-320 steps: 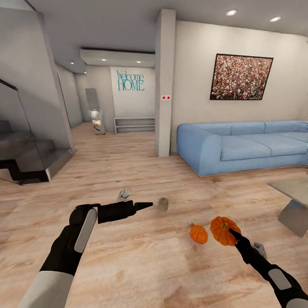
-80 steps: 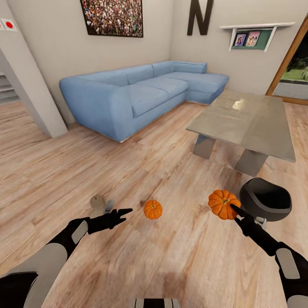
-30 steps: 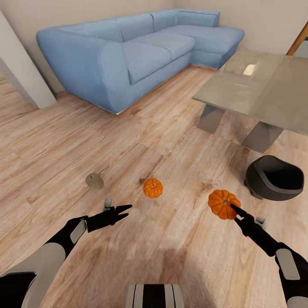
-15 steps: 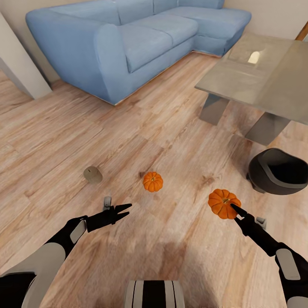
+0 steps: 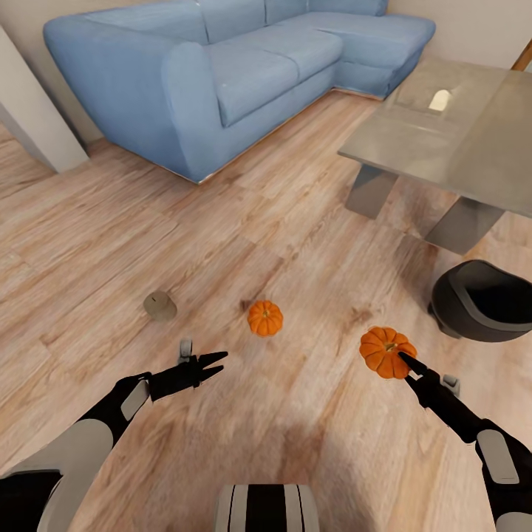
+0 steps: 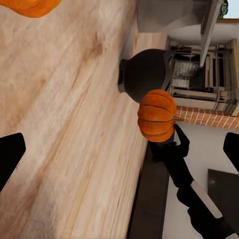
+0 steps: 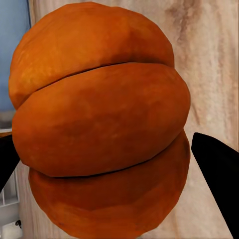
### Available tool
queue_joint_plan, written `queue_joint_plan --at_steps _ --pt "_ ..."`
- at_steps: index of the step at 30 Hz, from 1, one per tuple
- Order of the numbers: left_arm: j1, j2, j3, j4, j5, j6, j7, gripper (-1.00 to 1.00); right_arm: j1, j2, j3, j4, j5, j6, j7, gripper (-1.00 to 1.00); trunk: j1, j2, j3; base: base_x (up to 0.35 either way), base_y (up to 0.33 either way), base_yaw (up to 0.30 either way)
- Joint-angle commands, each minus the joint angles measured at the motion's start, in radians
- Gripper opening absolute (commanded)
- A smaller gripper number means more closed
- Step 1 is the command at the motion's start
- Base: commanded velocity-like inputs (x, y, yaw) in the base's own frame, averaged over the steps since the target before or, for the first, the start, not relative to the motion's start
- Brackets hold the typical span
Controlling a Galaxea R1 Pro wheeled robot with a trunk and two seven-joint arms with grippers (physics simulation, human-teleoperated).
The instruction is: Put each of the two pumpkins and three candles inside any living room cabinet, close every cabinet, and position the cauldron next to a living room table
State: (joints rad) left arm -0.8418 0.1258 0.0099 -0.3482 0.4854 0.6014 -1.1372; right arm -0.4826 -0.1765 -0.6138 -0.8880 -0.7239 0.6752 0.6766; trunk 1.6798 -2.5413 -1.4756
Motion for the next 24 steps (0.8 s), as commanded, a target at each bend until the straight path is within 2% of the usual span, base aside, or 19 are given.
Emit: queue_joint_plan --at_steps 1,11,16,24 --pt "0.000 0.000 0.001 0.000 0.002 0.009 -0.002 1.00 -0.001 0.000 -0.002 0.000 -0.005 0.007 0.001 -1.00 0.000 0.000 -0.001 0.265 0.070 0.000" --pt "0.000 0.000 0.002 0.000 0.002 0.009 -0.002 1.00 -0.001 0.000 -0.001 0.000 -0.005 0.007 0.003 -1.00 0.000 0.000 -0.001 0.304 0.055 0.000" --pt "0.000 0.000 0.002 0.000 0.002 0.009 -0.002 1.00 -0.001 0.000 -0.003 0.000 -0.005 0.007 0.003 -1.00 0.000 0.000 -0.001 0.287 -0.082 0.000" --pt "0.000 0.000 0.002 0.000 0.002 0.008 -0.003 1.00 -0.001 0.000 -0.003 0.000 -0.005 0.008 0.005 -1.00 0.000 0.000 -0.001 0.108 -0.080 0.000"
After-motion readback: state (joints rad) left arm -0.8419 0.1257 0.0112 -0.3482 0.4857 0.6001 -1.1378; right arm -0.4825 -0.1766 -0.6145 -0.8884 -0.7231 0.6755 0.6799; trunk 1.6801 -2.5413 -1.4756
